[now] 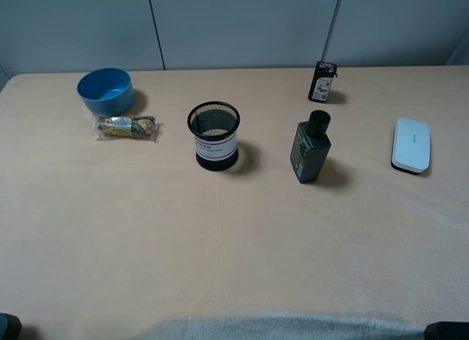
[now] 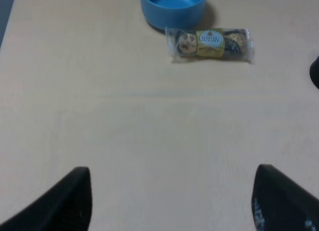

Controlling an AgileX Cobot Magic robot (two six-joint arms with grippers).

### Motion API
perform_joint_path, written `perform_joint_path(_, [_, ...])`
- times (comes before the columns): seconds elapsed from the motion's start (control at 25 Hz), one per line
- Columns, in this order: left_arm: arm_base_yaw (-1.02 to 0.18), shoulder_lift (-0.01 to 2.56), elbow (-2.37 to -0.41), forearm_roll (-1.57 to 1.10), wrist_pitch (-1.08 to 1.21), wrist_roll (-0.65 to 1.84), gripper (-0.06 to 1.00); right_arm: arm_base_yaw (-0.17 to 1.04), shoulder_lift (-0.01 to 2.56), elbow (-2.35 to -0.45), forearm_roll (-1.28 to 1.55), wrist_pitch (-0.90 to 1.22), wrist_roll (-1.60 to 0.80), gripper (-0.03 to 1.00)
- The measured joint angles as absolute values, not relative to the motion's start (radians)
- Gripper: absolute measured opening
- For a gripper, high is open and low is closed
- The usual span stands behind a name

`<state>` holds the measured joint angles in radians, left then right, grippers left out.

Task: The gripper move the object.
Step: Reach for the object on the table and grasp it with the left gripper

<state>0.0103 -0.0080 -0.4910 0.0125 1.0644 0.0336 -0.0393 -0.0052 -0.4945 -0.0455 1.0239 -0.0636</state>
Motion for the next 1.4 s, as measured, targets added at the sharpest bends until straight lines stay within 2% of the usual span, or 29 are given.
perform_joint_path(1.4, [0.01, -0.008, -0.491, 0.013, 1.064, 0.034, 0.73, -0.039, -0.005, -0.494, -0.046, 1.024, -0.064, 0.69])
